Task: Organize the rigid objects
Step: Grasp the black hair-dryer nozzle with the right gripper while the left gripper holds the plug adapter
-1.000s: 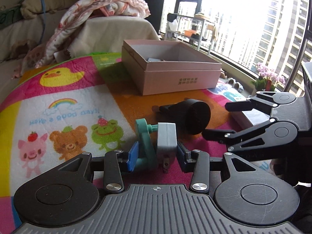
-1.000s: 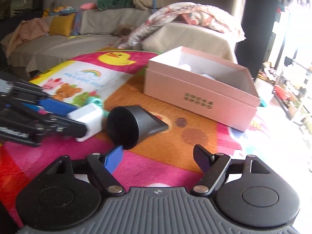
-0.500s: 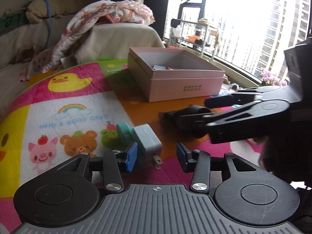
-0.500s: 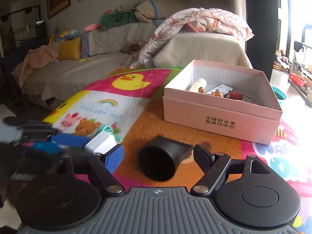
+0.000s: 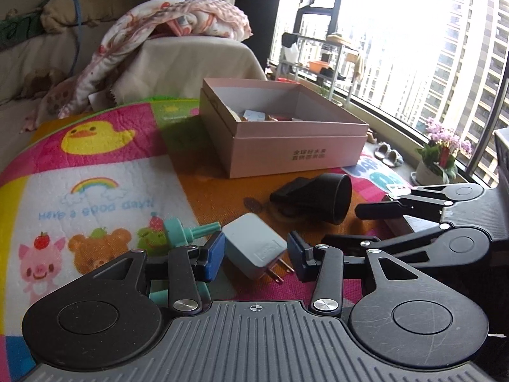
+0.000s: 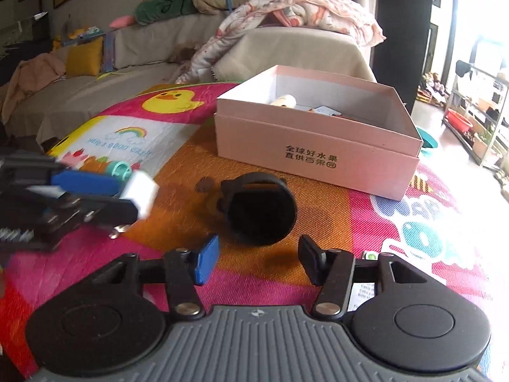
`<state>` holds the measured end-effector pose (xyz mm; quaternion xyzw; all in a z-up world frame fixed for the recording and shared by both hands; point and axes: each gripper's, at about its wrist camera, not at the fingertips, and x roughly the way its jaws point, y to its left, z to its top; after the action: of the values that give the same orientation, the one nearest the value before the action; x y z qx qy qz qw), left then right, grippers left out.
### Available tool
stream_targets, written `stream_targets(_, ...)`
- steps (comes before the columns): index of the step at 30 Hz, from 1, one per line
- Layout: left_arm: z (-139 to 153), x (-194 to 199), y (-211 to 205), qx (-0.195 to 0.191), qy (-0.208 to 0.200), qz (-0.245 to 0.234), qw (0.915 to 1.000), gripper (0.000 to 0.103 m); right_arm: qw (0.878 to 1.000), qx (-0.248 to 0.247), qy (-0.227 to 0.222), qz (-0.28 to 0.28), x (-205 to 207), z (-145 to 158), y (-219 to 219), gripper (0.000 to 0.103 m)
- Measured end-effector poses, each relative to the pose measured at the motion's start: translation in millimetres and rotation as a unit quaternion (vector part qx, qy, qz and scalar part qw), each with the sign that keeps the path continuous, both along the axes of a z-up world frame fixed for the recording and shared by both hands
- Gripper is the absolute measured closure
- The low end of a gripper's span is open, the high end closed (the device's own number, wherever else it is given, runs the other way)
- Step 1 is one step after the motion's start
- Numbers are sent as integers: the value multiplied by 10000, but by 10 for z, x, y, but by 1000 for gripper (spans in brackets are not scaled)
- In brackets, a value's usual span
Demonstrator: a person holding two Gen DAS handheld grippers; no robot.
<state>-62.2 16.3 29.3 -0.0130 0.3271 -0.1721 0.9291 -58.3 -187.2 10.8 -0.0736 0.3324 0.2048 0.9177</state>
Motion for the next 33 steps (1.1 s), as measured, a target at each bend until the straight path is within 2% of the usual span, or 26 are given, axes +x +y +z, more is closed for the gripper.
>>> stream_targets(2,-28,36,-39,-4,43,-32,10000,52,10000,-42,-14,36,-39,4,6,39)
stream_targets(5,-105,96,-120,217,211,-15,9995,52,10000,-77,-11,31,-71,0,1,35)
stream_targets(7,-121,106,-151,294,175,12,9994,53,9999,-133,-56,26,-105,-2,-4,33)
stream_targets(12,-115,168,-157,215,222,91,9995,54,9995,-221,-220,67,-214,-24,-28,28)
stream_targets(21,-127,306,-283,151,215,96,9996,53,9995,-91,-171,244,-274,-34,-36,20)
stream_targets(26,-153,241,-358,448,59,-174,9988,53,9991,37,-140,392,-351,-54,-25,19)
stream_targets(30,-149,181,-263,386,65,-130,9992,57,9991,62,-121,398,-358,-58,-21,17)
stream_targets(33,-151,142,-170,250,105,-84,9996,57,9983,121,-38,561,-337,-66,-30,7)
